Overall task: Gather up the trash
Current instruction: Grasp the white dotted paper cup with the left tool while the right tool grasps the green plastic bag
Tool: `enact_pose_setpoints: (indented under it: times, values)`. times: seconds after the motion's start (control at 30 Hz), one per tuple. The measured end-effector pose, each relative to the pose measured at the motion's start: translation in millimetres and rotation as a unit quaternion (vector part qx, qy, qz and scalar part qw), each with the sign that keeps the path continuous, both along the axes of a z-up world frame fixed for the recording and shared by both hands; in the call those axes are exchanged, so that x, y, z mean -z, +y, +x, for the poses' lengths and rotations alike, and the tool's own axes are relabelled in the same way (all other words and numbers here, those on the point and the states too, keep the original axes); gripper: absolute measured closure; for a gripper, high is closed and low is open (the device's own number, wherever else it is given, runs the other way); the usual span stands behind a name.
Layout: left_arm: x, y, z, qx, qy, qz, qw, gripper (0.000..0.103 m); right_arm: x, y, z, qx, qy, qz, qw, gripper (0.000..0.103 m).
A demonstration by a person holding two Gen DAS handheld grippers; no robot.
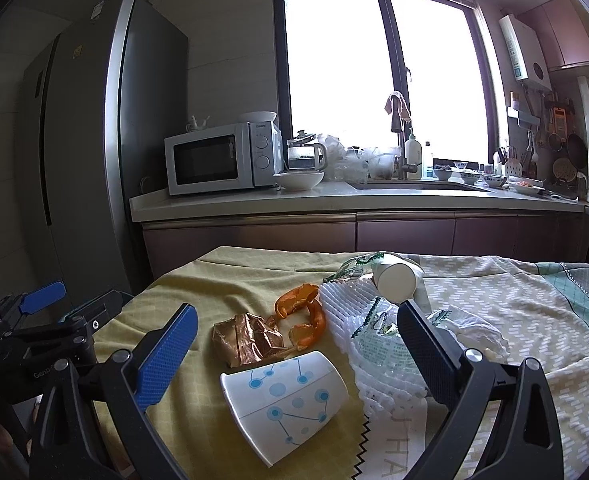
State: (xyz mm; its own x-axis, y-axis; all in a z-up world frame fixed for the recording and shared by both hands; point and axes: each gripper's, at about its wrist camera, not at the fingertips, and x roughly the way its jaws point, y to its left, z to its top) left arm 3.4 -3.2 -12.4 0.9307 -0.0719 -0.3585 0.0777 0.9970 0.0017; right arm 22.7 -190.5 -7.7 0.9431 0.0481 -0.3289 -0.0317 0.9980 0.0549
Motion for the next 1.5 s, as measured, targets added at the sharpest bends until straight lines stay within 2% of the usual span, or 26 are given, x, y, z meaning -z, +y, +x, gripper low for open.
enact_pose_setpoints:
  times: [0.17,0.27,0.37,0.5,0.53,0.6,0.67,0.77,0.83,0.9,0.97,1.03,1.1,1.17,1.2,1.27,1.43,1.5]
  values:
    - [12,-8,2,0.069,0.043,0.002,0.9967,0.006,6,-14,0,0.011,0.015,0.004,1.000,0.007]
    - [19,-16,4,0.137,0.074,-0.013,0.9877,0.006,11,-24,1,0.019,0.027,0.009,0.999,0.007]
    - [29,-33,5,0.204,0.106,-0.019,0.9730,0.013,15,-32,3,0.028,0.038,0.012,0.999,0.007]
    - [44,-56,9,0.276,0.153,-0.042,0.9479,0.023,18,-46,4,0.043,0.043,0.019,0.998,0.007]
    - [48,-62,13,0.292,0.167,-0.047,0.9406,0.029,18,-49,5,0.047,0.046,0.021,0.998,0.007]
    - [55,-74,21,0.320,0.193,-0.061,0.9255,0.043,21,-57,10,0.047,0.058,0.032,0.997,0.016]
    - [60,-84,28,0.339,0.211,-0.079,0.9136,0.045,24,-65,17,0.048,0.075,0.043,0.995,0.023]
    - [66,-96,41,0.350,0.231,-0.097,0.9025,0.054,30,-79,26,0.059,0.090,0.067,0.992,0.024]
    - [66,-97,47,0.357,0.245,-0.113,0.8942,0.065,33,-86,31,0.060,0.094,0.076,0.991,0.029]
    - [67,-101,54,0.358,0.258,-0.127,0.8883,0.069,34,-90,37,0.054,0.099,0.087,0.990,0.032]
    - [68,-101,63,0.357,0.267,-0.143,0.8837,0.073,35,-94,41,0.040,0.102,0.105,0.988,0.040]
    - [68,-99,66,0.360,0.274,-0.165,0.8761,0.085,35,-94,44,0.031,0.106,0.112,0.988,0.049]
    - [66,-96,67,0.359,0.277,-0.177,0.8734,0.090,37,-96,46,0.018,0.108,0.133,0.985,0.056]
    - [64,-91,63,0.357,0.271,-0.173,0.8768,0.098,40,-99,47,0.011,0.113,0.148,0.983,0.072]
    - [62,-91,63,0.357,0.269,-0.172,0.8778,0.099,41,-99,48,0.009,0.115,0.151,0.982,0.074]
    - [59,-85,61,0.363,0.266,-0.179,0.8747,0.099,41,-99,46,0.005,0.113,0.156,0.981,0.084]
    - [44,-71,50,0.369,0.237,-0.170,0.8825,0.099,29,-95,37,-0.005,0.097,0.150,0.984,0.093]
    - [37,-63,46,0.369,0.225,-0.167,0.8864,0.099,21,-91,33,-0.011,0.087,0.144,0.986,0.093]
